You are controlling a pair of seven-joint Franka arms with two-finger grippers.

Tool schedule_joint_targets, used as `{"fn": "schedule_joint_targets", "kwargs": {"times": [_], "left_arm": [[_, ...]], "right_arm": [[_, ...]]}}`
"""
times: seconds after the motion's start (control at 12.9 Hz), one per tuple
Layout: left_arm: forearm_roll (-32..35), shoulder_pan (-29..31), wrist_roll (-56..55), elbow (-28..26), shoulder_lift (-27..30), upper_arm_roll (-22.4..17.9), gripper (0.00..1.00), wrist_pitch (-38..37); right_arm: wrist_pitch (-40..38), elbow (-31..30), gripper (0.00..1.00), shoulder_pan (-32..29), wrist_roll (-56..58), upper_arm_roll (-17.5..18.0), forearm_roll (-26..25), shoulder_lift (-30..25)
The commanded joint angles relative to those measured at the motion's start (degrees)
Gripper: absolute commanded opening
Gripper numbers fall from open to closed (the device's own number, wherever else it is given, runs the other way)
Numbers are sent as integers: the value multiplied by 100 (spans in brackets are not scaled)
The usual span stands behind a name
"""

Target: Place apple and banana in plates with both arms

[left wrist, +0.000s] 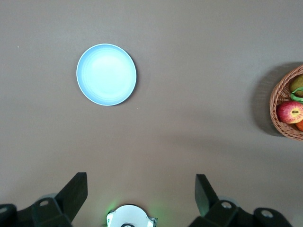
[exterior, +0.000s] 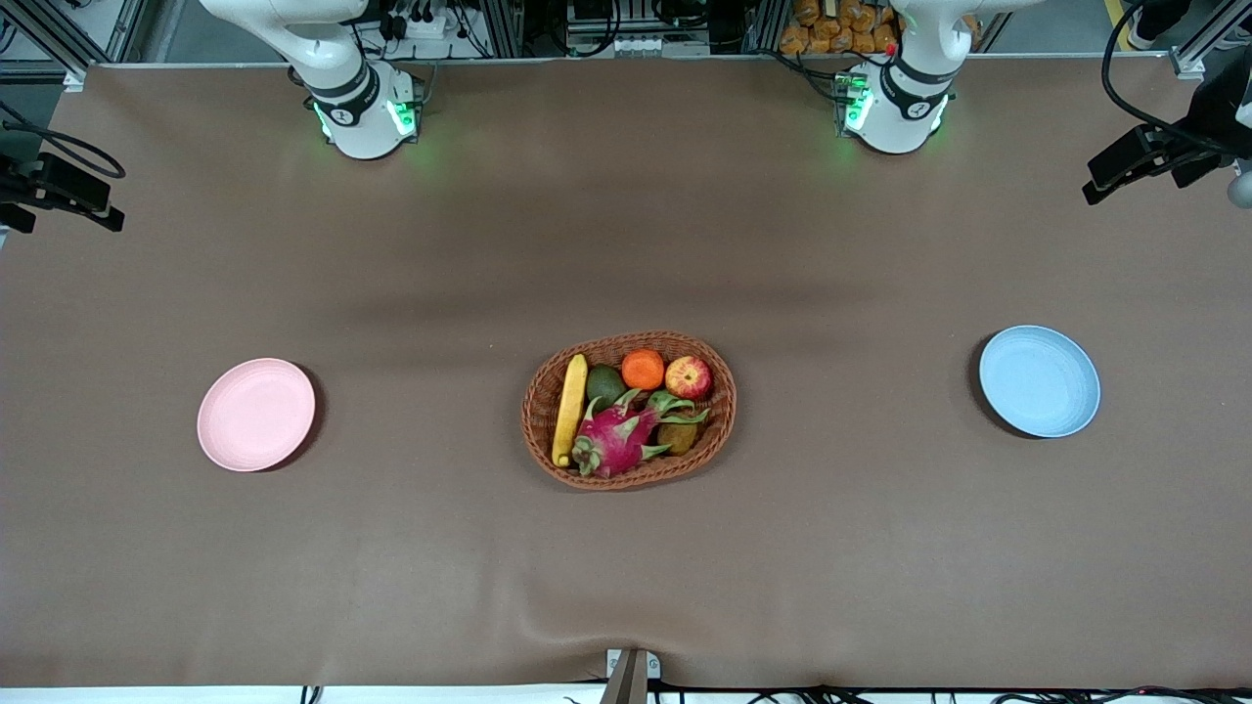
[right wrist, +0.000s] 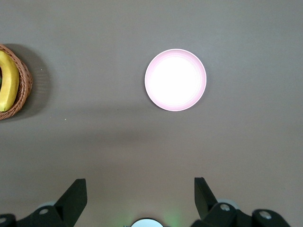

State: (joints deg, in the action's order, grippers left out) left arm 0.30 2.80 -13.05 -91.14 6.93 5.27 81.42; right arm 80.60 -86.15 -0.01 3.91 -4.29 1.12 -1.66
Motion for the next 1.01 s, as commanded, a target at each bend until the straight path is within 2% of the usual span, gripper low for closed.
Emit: {"fn": "schedule_joint_targets", "kwargs": {"times": [0.0, 0.31, 0.93], "left_arm": [[22, 54, 74, 238, -200, 18, 100, -179], [66, 63, 74, 579, -446, -35, 100, -240], [57, 81, 118, 466, -403, -26, 100, -381]], "right_arm": [[-18, -60, 100, -17, -31, 25, -85, -80], [-9, -60, 100, -17, -31, 25, -85, -63], [-9, -60, 100, -17, -31, 25, -85, -54]]}}
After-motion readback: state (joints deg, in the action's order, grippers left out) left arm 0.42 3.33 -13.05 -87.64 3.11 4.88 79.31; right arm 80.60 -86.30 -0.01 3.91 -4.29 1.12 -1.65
